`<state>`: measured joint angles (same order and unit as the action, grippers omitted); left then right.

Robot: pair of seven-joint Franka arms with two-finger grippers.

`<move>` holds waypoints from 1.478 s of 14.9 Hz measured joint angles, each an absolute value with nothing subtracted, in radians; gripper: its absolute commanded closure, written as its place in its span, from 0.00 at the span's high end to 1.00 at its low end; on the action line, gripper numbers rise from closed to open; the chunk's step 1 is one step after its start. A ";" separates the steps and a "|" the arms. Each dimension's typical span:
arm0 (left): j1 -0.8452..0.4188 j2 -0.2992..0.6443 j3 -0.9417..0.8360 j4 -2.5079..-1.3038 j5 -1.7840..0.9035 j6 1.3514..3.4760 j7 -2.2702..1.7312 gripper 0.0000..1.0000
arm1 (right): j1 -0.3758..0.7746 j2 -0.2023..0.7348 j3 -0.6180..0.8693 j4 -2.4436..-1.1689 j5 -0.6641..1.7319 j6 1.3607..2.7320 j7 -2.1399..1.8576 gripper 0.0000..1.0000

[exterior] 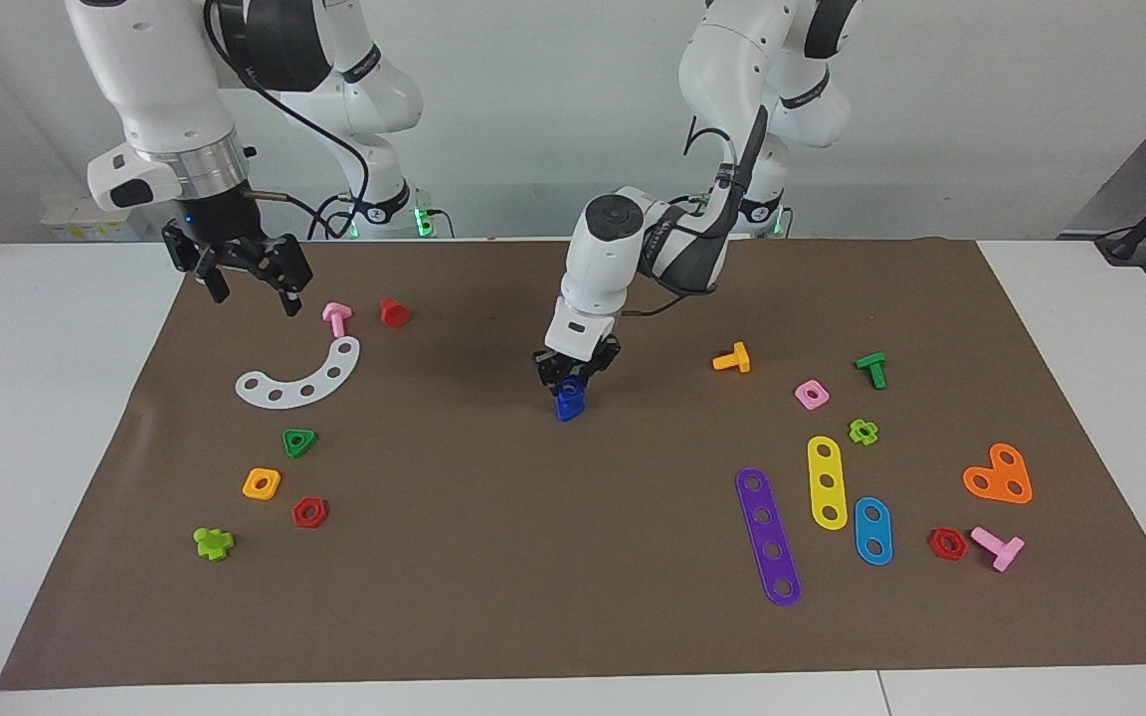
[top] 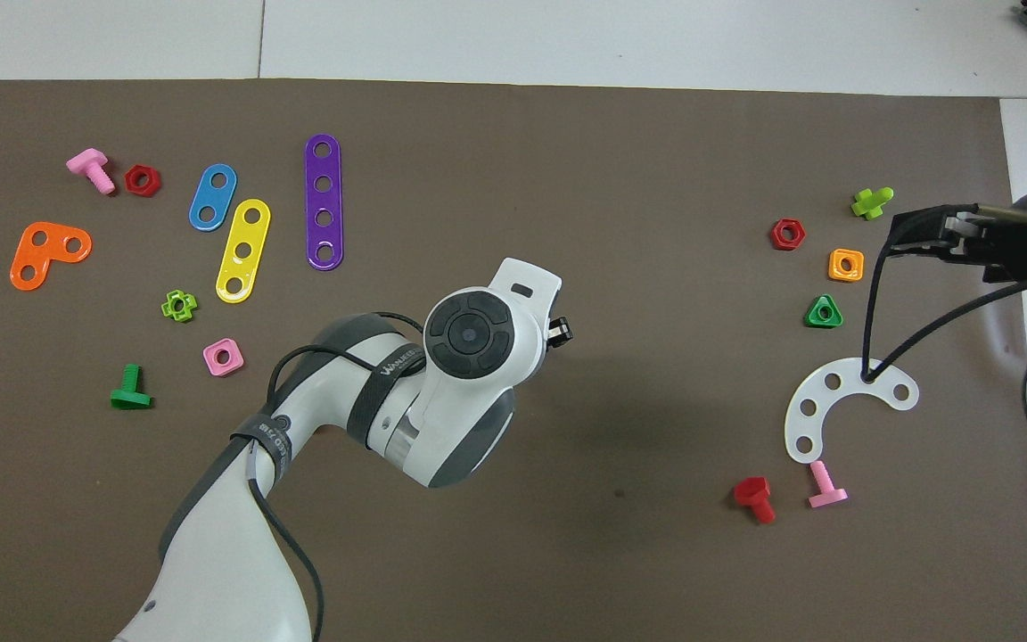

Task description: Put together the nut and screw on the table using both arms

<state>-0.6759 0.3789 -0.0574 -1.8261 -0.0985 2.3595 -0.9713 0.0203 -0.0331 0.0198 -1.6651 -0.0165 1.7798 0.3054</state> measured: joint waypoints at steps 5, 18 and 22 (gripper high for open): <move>-0.676 0.396 -0.057 -1.827 -0.099 2.364 -0.971 0.00 | 0.020 -0.021 0.020 -1.646 -0.007 1.743 0.305 1.00; -0.657 0.394 -0.036 -1.709 -0.065 2.194 -0.961 1.00 | 0.034 -0.021 0.029 -1.650 -0.007 1.688 0.305 1.00; -0.524 0.274 -0.033 -1.649 -0.064 1.958 -0.789 1.00 | 0.034 -0.021 0.029 -1.651 -0.007 1.687 0.305 1.00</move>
